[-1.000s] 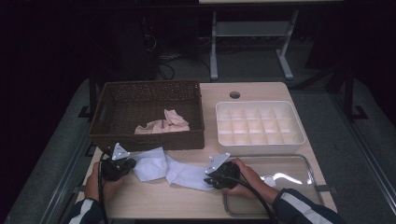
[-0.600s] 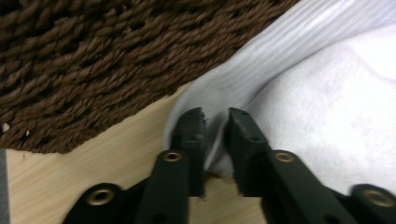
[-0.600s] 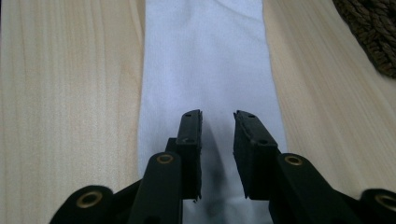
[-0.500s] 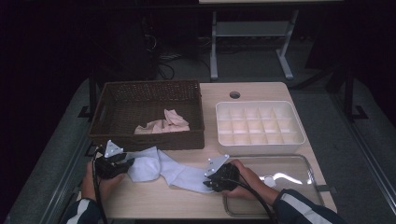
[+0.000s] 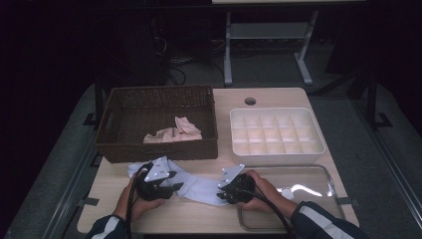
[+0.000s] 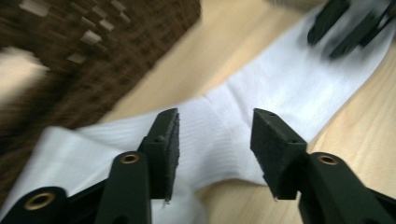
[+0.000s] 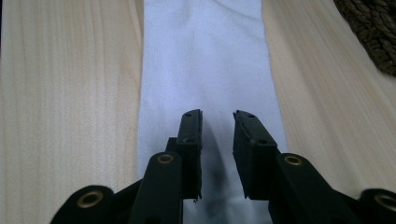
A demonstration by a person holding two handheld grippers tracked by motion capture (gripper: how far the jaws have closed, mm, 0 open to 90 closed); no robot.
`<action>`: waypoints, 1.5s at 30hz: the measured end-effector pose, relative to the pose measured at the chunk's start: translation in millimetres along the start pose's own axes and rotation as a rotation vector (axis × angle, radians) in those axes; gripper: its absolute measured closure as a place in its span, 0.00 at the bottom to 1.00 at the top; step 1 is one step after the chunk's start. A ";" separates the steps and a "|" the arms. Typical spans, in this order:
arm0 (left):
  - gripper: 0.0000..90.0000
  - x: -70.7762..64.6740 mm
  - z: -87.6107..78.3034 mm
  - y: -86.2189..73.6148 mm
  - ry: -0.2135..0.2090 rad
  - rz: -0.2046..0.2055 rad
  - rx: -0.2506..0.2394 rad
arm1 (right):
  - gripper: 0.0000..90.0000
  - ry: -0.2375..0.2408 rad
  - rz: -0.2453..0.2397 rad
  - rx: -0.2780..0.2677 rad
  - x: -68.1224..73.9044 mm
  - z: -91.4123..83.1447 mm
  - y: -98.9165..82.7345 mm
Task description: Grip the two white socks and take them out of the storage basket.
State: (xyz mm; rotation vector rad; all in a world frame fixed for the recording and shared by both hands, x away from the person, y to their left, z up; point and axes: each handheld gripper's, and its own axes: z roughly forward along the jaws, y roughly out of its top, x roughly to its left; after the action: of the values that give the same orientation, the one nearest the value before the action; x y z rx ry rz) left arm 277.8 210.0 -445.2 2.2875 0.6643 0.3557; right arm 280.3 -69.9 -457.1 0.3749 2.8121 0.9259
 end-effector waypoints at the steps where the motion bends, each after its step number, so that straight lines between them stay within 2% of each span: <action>1: 0.59 1.4 6.7 -0.9 -0.004 -0.009 0.022 | 0.80 0.003 0.002 0.002 -0.4 -0.2 -0.3; 4: 0.65 3.4 16.7 -4.9 -0.019 -0.011 0.075 | 0.80 0.003 0.004 0.002 -0.3 -0.4 -0.4; 6: 0.69 6.4 16.0 -5.9 -0.027 -0.045 0.065 | 0.80 -0.002 -0.006 0.001 -0.3 -0.4 -0.4; 11: 0.93 10.4 13.5 -7.1 -0.037 -0.071 0.071 | 0.80 -0.002 -0.011 0.001 -0.8 0.6 0.6; 12: 0.94 10.3 13.3 -7.2 -0.040 -0.068 0.069 | 0.80 -0.002 -0.007 0.001 0.0 1.1 1.3; 15: 0.94 9.5 9.1 -5.4 -0.053 -0.075 0.030 | 0.79 0.001 -0.004 -0.008 0.7 3.0 3.2; 18: 0.94 6.8 -3.6 2.4 -0.071 -0.062 -0.058 | 0.79 0.003 -0.003 -0.004 0.1 5.6 7.0; 19: 0.94 5.0 -7.0 4.7 -0.091 -0.070 -0.096 | 0.79 0.000 -0.013 -0.006 -0.5 7.2 8.7; 20: 0.94 2.8 -10.3 7.3 -0.111 -0.059 -0.123 | 0.79 -0.001 -0.015 -0.005 -0.6 8.4 10.5; 22: 0.94 -3.6 -13.6 13.7 -0.116 -0.032 -0.149 | 0.79 0.003 -0.009 -0.008 -2.5 11.9 14.4; 24: 0.94 -11.0 -13.3 21.1 -0.141 -0.016 -0.177 | 0.78 0.004 -0.004 -0.013 -3.9 15.2 18.0; 26: 0.94 -18.0 -11.7 28.8 -0.154 -0.005 -0.197 | 0.75 -0.005 0.001 -0.022 -4.1 18.8 21.8; 28: 0.94 -23.2 -9.3 35.5 -0.154 0.024 -0.187 | 0.67 -0.022 0.004 -0.037 -4.6 23.0 25.6; 30: 0.94 -24.8 -8.2 37.4 -0.137 0.033 -0.172 | 0.64 -0.012 -0.003 -0.055 -4.5 22.7 26.5; 32: 0.94 -21.1 -12.0 35.0 -0.127 0.019 -0.170 | 0.68 -0.006 0.000 -0.089 -5.2 12.4 24.4; 33: 0.94 -18.6 -15.2 33.4 -0.123 0.005 -0.182 | 0.72 -0.021 -0.003 -0.103 -6.7 5.3 22.5; 35: 0.94 -14.2 -21.9 31.5 -0.118 -0.014 -0.204 | 0.81 -0.022 0.036 -0.120 -11.1 -7.3 18.6; 38: 0.94 -13.8 -28.6 31.7 -0.110 -0.025 -0.219 | 0.89 -0.016 0.053 -0.073 -14.0 -9.5 13.4; 40: 0.94 -15.3 -31.5 33.0 -0.109 -0.024 -0.228 | 0.89 -0.012 0.018 -0.011 -15.1 -2.0 10.4; 43: 0.94 -15.9 -34.4 35.1 -0.123 -0.022 -0.249 | 0.88 -0.020 0.024 0.018 -13.4 6.3 12.4; 45: 0.94 -16.3 -35.9 36.0 -0.135 -0.025 -0.265 | 0.85 -0.026 0.022 0.012 -12.7 11.9 16.2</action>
State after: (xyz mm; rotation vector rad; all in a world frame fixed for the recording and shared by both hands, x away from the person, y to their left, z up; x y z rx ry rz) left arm 261.8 199.2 -395.5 2.0287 0.5430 0.2583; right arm 298.1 -54.3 -455.9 0.4173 2.7967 0.9025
